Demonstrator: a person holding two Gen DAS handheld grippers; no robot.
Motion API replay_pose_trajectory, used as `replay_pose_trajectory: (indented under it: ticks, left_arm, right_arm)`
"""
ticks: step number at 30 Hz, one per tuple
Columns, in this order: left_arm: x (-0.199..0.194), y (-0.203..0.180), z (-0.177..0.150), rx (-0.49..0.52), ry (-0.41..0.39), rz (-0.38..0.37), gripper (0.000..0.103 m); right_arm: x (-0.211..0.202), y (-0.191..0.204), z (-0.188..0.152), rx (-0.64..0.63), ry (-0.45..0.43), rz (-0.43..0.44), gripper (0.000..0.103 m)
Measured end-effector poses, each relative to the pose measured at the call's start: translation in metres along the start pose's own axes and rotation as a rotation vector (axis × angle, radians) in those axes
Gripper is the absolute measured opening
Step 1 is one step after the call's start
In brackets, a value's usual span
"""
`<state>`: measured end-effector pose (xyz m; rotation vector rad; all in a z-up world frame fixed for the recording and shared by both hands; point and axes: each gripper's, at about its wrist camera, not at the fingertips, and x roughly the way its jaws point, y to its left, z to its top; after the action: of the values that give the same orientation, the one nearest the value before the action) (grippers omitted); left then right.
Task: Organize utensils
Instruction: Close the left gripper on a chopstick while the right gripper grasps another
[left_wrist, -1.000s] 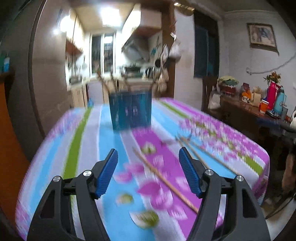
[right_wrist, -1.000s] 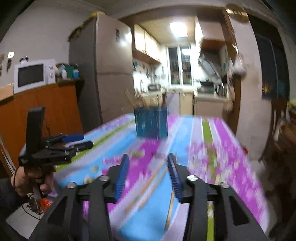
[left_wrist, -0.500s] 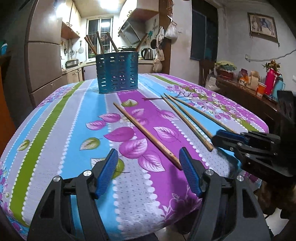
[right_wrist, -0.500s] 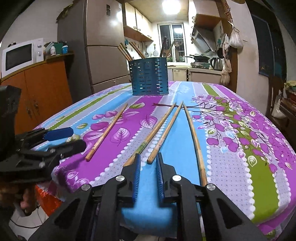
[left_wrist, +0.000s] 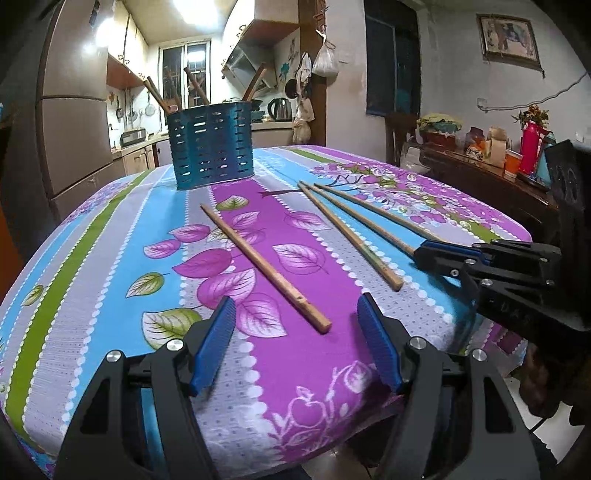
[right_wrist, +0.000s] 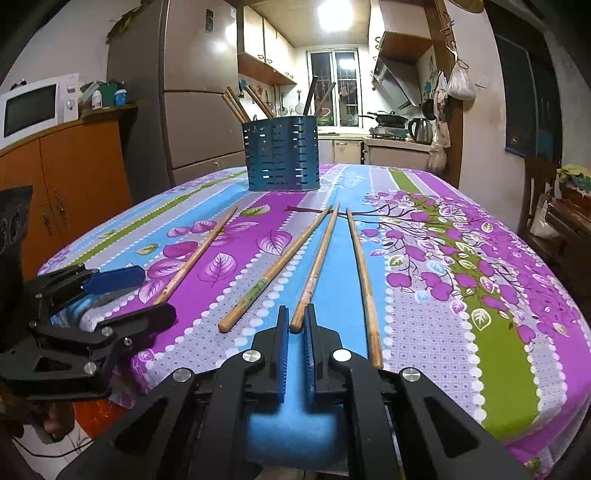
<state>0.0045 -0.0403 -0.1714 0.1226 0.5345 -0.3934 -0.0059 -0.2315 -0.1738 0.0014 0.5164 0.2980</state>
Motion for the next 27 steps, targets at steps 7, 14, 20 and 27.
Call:
replay_pose_trajectory:
  ticks: [7, 14, 20, 27]
  left_arm:
    - [0.003, -0.011, -0.003, 0.029, -0.038, 0.017, 0.025]
    - [0.000, 0.000, -0.005, -0.017, -0.048, 0.064, 0.018]
    - [-0.001, -0.003, -0.007, -0.035, -0.065, 0.092, 0.021]
    - [-0.005, -0.006, -0.012, -0.017, -0.090, 0.112, 0.021]
  right_arm:
    - [0.004, 0.002, -0.002, 0.002, -0.034, -0.008, 0.010]
    - [0.003, 0.005, -0.003, 0.006, -0.045, -0.042, 0.013]
    - [0.007, 0.008, -0.001, 0.020, -0.047, -0.047, 0.013]
    - [0.004, 0.008, -0.005, 0.015, -0.052, -0.053, 0.013]
